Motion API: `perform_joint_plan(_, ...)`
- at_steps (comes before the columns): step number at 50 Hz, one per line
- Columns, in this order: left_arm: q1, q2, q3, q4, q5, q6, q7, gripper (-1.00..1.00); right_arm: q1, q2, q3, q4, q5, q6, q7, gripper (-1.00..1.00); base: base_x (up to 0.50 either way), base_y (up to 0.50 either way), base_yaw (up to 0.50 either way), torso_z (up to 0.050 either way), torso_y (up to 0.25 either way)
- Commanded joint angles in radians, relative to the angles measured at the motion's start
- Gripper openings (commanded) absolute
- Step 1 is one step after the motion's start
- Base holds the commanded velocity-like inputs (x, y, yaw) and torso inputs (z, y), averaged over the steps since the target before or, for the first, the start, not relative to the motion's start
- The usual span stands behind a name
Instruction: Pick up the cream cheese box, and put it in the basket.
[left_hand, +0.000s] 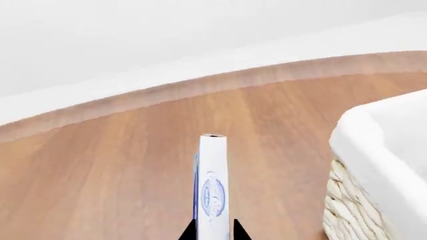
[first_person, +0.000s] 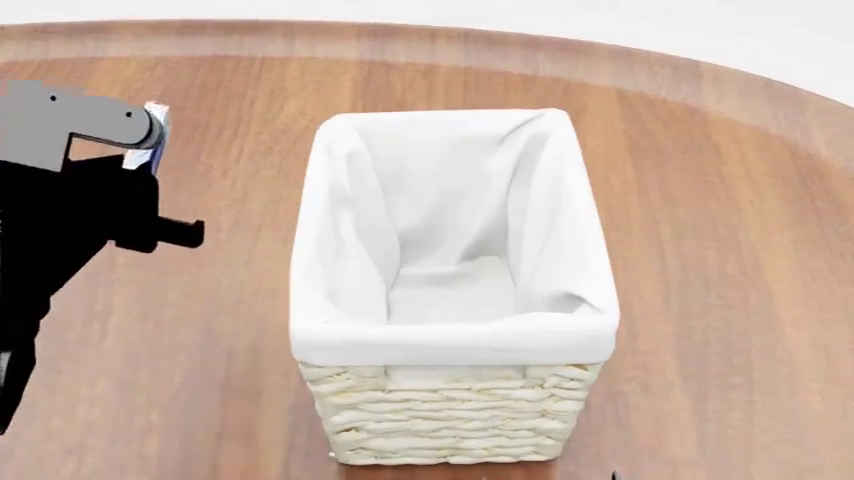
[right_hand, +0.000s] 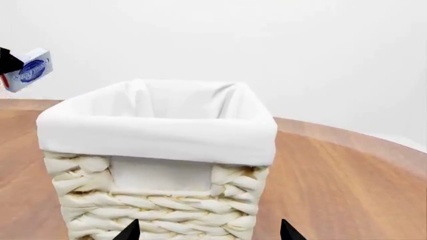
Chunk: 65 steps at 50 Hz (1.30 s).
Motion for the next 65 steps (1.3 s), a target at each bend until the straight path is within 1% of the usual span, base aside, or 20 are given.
perform_joint_plan(1, -0.094, -0.049, 0.143, 0.432, 0.044, -0.383, 0.093, -1.0, -0.007, 0.005, 0.002, -0.007, 0.006, -0.005, 0.005, 1.0, 0.0, 0.0, 0.0, 0.0, 0.0)
perform_joint_plan(4, -0.132, -0.057, 0.186, 0.48, 0.044, -0.449, 0.124, -1.0, -0.006, 0.006, 0.001, -0.006, 0.011, -0.004, 0.003, 1.0, 0.0, 0.0, 0.0, 0.0, 0.0)
perform_joint_plan(5, -0.161, -0.057, 0.211, 0.498, 0.047, -0.497, 0.136, -1.0, -0.007, 0.006, 0.0, -0.008, 0.009, -0.005, 0.004, 1.0, 0.0, 0.0, 0.0, 0.0, 0.0)
perform_joint_plan(9, -0.207, -0.064, 0.277, 0.537, 0.047, -0.551, 0.164, -1.0, -0.009, 0.009, 0.002, -0.009, 0.013, -0.008, 0.004, 1.0, 0.0, 0.0, 0.0, 0.0, 0.0)
perform_joint_plan(12, -0.239, -0.056, 0.297, 0.555, 0.041, -0.594, 0.181, -1.0, -0.011, 0.011, 0.004, -0.011, 0.017, -0.01, 0.005, 1.0, 0.0, 0.0, 0.0, 0.0, 0.0)
perform_joint_plan(20, -0.298, -0.048, 0.397, 0.58, 0.029, -0.629, 0.215, -1.0, -0.016, 0.018, 0.011, -0.02, 0.025, -0.014, 0.007, 1.0, 0.0, 0.0, 0.0, 0.0, 0.002)
perform_joint_plan(23, -0.313, -0.036, 0.414, 0.584, 0.025, -0.651, 0.22, -1.0, -0.014, 0.018, 0.012, -0.017, 0.028, -0.016, 0.008, 1.0, 0.0, 0.0, 0.0, 0.0, 0.0)
perform_joint_plan(24, -0.319, -0.041, 0.448, 0.594, 0.031, -0.653, 0.217, -1.0, -0.016, 0.019, 0.012, -0.017, 0.028, -0.019, 0.008, 1.0, 0.0, 0.0, 0.0, 0.0, 0.0)
perform_joint_plan(31, -0.368, -0.029, 0.506, 0.634, 0.008, -0.708, 0.258, -1.0, -0.022, 0.023, 0.015, -0.019, 0.035, -0.027, 0.008, 1.0, 0.0, 0.0, 0.0, 0.0, 0.0)
perform_joint_plan(32, -0.375, -0.033, 0.53, 0.65, -0.005, -0.712, 0.278, -1.0, -0.022, 0.022, 0.015, -0.017, 0.038, -0.03, 0.007, 1.0, 0.0, 0.0, 0.0, 0.0, 0.0)
perform_joint_plan(35, -0.391, -0.028, 0.555, 0.674, -0.017, -0.731, 0.304, -1.0, -0.021, 0.021, 0.014, -0.013, 0.039, -0.034, 0.006, 1.0, 0.0, 0.0, 0.0, 0.0, 0.0)
perform_joint_plan(42, -0.408, -0.019, 0.61, 0.702, -0.02, -0.741, 0.338, -1.0, -0.022, 0.022, 0.013, -0.003, 0.046, -0.044, 0.003, 1.0, 0.0, 0.0, 0.0, 0.0, 0.0)
perform_joint_plan(44, -0.404, -0.018, 0.624, 0.734, -0.038, -0.742, 0.369, -1.0, -0.023, 0.023, 0.013, -0.002, 0.048, -0.047, 0.002, 1.0, 0.0, 0.0, 0.0, 0.0, 0.005)
perform_joint_plan(46, -0.401, -0.01, 0.63, 0.727, -0.026, -0.743, 0.363, -1.0, -0.024, 0.024, 0.014, -0.001, 0.051, -0.049, 0.001, 1.0, 0.0, 0.0, 0.0, 0.0, 0.0)
perform_joint_plan(47, -0.399, -0.014, 0.654, 0.728, -0.031, -0.729, 0.369, -1.0, -0.025, 0.025, 0.017, 0.002, 0.057, -0.053, 0.0, 1.0, 0.0, 0.0, 0.0, 0.0, 0.0)
perform_joint_plan(54, -0.407, 0.011, 0.644, 0.693, -0.044, -0.716, 0.38, -1.0, -0.026, 0.028, 0.022, 0.007, 0.068, -0.06, -0.002, 1.0, 0.0, 0.0, 0.0, 0.0, 0.0)
perform_joint_plan(58, -0.418, 0.043, 0.632, 0.655, -0.046, -0.708, 0.373, -1.0, -0.028, 0.031, 0.026, 0.01, 0.079, -0.066, -0.005, 1.0, 0.0, 0.0, 0.0, 0.0, 0.0)
perform_joint_plan(61, -0.425, 0.073, 0.625, 0.569, -0.03, -0.692, 0.336, -1.0, -0.03, 0.033, 0.027, 0.01, 0.084, -0.069, -0.006, 1.0, 0.0, 0.0, 0.0, 0.0, 0.0)
perform_joint_plan(64, -0.424, 0.08, 0.624, 0.534, -0.032, -0.67, 0.326, -1.0, -0.032, 0.033, 0.027, 0.01, 0.084, -0.071, -0.005, 1.0, 0.0, 0.0, 0.0, 0.0, 0.003)
perform_joint_plan(65, -0.42, 0.09, 0.62, 0.487, -0.032, -0.64, 0.315, -1.0, -0.033, 0.034, 0.026, 0.01, 0.083, -0.072, -0.006, 1.0, 0.0, 0.0, 0.0, 0.0, 0.0)
